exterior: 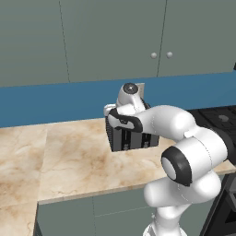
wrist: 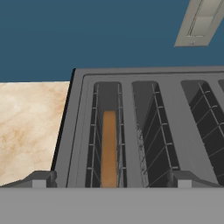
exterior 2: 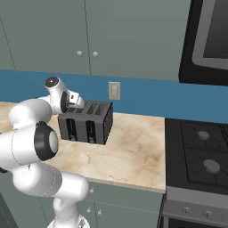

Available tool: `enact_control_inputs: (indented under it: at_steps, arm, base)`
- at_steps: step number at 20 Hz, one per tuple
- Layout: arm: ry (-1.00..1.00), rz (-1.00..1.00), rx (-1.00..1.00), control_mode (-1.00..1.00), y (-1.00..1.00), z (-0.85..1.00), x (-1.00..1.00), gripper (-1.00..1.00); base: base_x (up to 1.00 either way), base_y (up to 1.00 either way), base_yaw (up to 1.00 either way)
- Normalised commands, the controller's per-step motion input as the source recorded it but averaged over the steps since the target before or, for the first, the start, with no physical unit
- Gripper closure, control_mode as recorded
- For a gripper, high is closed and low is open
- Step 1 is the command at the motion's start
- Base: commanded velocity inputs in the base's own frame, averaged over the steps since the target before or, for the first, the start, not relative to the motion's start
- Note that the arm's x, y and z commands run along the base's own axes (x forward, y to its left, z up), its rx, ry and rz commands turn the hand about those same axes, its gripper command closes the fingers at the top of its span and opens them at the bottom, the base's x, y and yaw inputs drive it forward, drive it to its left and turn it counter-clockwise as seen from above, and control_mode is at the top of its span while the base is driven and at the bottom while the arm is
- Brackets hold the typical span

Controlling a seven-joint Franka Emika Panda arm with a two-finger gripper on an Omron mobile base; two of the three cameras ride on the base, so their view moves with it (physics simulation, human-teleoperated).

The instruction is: Start the toaster. Once the lever pops up, take the bread to the plate on the dining counter.

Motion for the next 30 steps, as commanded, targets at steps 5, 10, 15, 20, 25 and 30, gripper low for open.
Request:
enact_control_inputs:
  at_steps: [5,10,15,20,25,30]
  arm:
    - [0.0,0.0,0.0,-1.0,0.0,0.0,0.0,-1.0]
    - [0.0,0.0,0.0,-1.0,0.0,0.0,0.0,-1.0]
    - [0.0,0.0,0.0,-1.0,0.0,0.0,0.0,-1.0]
    - [0.0,0.0,0.0,-1.0,0.0,0.0,0.0,-1.0]
    - [0.0,0.0,0.0,-1.0,0.0,0.0,0.0,-1.0]
    - [0.0,0.0,0.0,-1.0,0.0,0.0,0.0,-1.0]
  base:
    - [0.0,0.0,0.0]
    - [0.0,0.0,0.0]
    - [0.0,0.0,0.0]
    - [0.0,0.0,0.0]
    - [0.0,0.0,0.0]
    - [0.0,0.0,0.0]
